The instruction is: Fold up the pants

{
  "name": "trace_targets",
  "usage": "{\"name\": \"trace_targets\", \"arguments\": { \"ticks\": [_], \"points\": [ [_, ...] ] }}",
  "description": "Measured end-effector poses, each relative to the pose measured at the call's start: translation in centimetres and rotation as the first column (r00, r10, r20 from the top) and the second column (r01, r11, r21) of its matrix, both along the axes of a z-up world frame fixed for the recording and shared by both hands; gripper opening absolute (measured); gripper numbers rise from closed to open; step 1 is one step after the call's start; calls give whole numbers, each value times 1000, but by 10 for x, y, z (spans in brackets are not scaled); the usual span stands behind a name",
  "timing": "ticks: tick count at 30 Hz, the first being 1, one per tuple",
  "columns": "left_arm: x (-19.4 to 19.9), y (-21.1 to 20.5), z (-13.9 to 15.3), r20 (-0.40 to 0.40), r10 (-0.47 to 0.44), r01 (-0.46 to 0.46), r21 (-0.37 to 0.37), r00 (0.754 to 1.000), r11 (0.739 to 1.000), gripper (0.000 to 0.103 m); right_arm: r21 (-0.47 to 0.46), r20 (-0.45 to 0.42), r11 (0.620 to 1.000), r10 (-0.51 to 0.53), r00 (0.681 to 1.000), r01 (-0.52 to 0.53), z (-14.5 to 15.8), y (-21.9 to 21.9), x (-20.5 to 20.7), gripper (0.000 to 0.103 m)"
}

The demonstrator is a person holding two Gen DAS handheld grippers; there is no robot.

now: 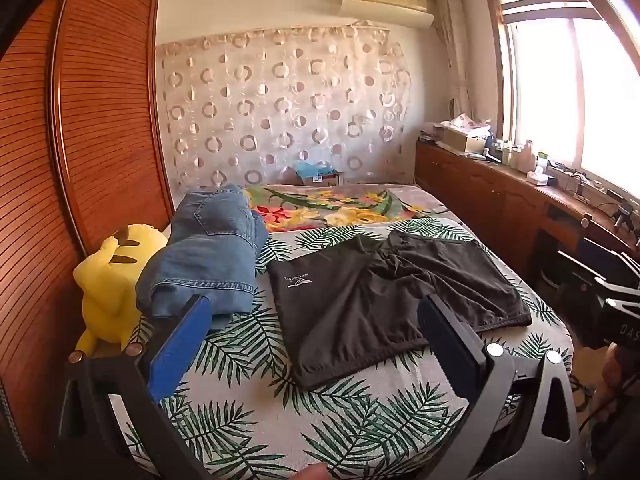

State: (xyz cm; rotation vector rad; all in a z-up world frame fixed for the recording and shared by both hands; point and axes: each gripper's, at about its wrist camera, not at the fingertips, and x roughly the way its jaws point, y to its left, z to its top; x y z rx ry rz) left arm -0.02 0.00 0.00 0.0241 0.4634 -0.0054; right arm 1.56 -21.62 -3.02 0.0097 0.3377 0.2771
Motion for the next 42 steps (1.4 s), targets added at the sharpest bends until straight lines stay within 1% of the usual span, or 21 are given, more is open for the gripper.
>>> {"name": "trace_targets", "arguments": {
  "ticks": [11, 13, 42],
  "points": [
    [-1, 3, 0, 1, 3, -3, -4, 1000, 1000, 103, 4, 4, 1000, -1, 1000, 1, -3, 3, -5, 96],
    [-1, 4, 0, 2, 4, -4, -2, 1000, 1000, 103, 5, -11, 1000, 5, 1000, -5, -1, 1, -1, 96],
    [-1, 8, -1, 4, 7, -7, 4, 1000, 1000, 103, 15, -8, 1000, 9, 1000, -9, 0, 1, -2, 96]
  ]
}}
